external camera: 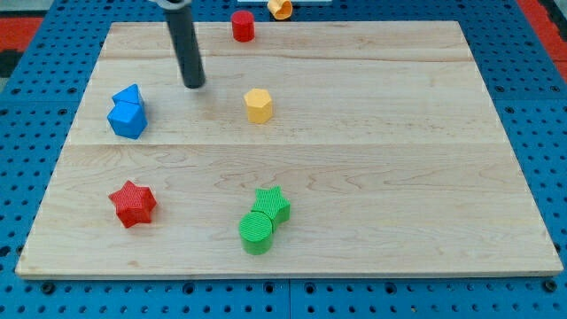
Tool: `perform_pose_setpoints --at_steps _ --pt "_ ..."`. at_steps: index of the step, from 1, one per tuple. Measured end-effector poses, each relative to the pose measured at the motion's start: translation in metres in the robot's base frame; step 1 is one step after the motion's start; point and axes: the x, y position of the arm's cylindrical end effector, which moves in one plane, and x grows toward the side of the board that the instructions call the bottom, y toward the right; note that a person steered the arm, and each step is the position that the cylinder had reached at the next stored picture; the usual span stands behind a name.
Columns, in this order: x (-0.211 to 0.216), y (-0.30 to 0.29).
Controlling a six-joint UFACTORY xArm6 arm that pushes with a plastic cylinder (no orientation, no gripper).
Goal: Push the red star into the red circle
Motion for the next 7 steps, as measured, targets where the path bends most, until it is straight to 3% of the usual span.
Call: perform_pose_setpoints --at_steps 3,4,5,7 --pt "0.264 -0.004" --pt "0.257 -0.078" --pt "0.199 -0.085" --pt "0.137 -0.073"
